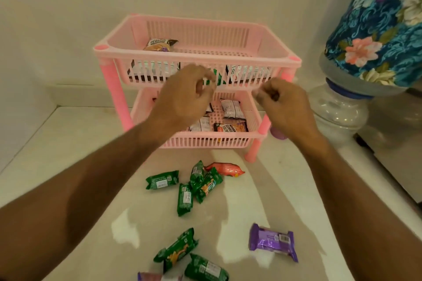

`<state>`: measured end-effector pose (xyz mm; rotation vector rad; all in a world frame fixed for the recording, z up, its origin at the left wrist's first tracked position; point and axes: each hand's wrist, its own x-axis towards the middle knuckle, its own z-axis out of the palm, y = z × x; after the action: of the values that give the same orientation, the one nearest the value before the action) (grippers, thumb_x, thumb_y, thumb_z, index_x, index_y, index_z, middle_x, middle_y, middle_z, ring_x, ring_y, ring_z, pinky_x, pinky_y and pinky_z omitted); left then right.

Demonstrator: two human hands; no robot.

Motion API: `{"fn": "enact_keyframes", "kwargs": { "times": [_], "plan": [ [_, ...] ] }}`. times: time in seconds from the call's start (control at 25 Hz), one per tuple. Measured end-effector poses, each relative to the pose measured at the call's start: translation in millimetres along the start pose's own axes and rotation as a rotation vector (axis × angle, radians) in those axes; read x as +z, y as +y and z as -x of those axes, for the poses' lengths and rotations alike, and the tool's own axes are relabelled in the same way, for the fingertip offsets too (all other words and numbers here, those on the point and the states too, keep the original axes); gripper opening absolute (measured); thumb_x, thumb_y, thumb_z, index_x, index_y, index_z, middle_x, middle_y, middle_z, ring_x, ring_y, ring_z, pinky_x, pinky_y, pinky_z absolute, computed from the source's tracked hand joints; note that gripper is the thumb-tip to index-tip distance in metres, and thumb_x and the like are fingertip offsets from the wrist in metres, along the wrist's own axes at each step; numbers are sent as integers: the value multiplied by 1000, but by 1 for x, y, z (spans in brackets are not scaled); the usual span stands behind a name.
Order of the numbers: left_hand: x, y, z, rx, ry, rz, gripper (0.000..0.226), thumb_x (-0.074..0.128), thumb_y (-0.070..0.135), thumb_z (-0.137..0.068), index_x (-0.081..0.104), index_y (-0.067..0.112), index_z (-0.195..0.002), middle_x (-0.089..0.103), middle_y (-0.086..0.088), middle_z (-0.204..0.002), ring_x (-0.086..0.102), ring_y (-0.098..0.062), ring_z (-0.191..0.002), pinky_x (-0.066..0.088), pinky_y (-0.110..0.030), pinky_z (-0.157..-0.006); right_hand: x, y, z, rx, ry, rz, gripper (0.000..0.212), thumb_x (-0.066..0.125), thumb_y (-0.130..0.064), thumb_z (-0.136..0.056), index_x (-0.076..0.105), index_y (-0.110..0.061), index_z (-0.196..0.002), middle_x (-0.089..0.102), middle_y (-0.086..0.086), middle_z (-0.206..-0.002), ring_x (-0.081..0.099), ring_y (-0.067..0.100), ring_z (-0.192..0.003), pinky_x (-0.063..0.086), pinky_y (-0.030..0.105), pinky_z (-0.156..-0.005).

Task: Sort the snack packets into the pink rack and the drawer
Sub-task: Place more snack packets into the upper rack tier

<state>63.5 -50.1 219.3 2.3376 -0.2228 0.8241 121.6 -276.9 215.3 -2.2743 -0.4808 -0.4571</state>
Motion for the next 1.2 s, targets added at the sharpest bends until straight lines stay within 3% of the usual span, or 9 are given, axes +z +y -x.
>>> {"fn": "enact_keyframes", "kwargs": {
  "times": [0.2, 0.32, 0.44, 0.64, 0.76, 0.92, 1.2],
  "plan": [
    [82, -24, 80, -36, -407, -129, 22, 57, 37, -94, 63, 24, -111, 51, 11, -94, 50, -2, -78, 41, -21, -68, 27, 57, 79, 144, -214, 34, 14, 70, -33, -89, 65, -26, -78, 64, -9, -69, 57, 7, -64, 45, 30, -60],
    [127, -43, 102, -94, -552, -184, 29, 59, 34, -93, 61, 23, -120, 54, 5, -113, 55, -12, -99, 50, -31, -83, 39, 83, 117, 248, -341, 66, 11, 70, -38, -87, 68, -28, -84, 67, -10, -77, 62, 8, -71, 53, 37, -69],
    [160, -57, 110, -107, -612, -241, 37, 60, 25, -92, 59, 16, -128, 53, -1, -124, 51, -19, -114, 48, -36, -93, 42, 104, 147, 292, -480, 124, 17, 69, -41, -88, 70, -29, -99, 67, -13, -87, 62, 5, -79, 55, 35, -76],
    [188, -68, 108, -93, -718, -363, 36, 65, 22, -86, 58, 10, -119, 54, -8, -122, 50, -25, -112, 49, -41, -91, 37, 126, 189, 359, -608, 152, 38, 73, -40, -86, 65, -29, -121, 63, -16, -112, 61, 5, -102, 47, 20, -84],
    [200, -71, 107, -81, -777, -408, 36, 62, 27, -88, 54, 9, -118, 52, -10, -121, 51, -28, -111, 48, -43, -91, 32, 135, 211, 373, -716, 227, 57, 76, -39, -81, 56, -35, -134, 56, -15, -135, 53, 8, -121, 42, 25, -101],
    [215, -71, 106, -47, -815, -508, 39, 59, 28, -91, 50, 10, -124, 55, -10, -123, 54, -29, -113, 45, -42, -91, 30, 138, 233, 355, -846, 318, 78, 81, -45, -73, 46, -34, -142, 51, -12, -139, 51, 13, -123, 41, 26, -99],
    [223, -73, 107, -12, -824, -620, 33, 52, 21, -92, 50, 14, -124, 59, -8, -120, 57, -28, -109, 44, -41, -88, 41, 131, 246, 177, -747, 488, 45, 67, -35, -82, 54, -32, -125, 55, -7, -120, 57, 18, -106, 46, 29, -85]
  ]
}}
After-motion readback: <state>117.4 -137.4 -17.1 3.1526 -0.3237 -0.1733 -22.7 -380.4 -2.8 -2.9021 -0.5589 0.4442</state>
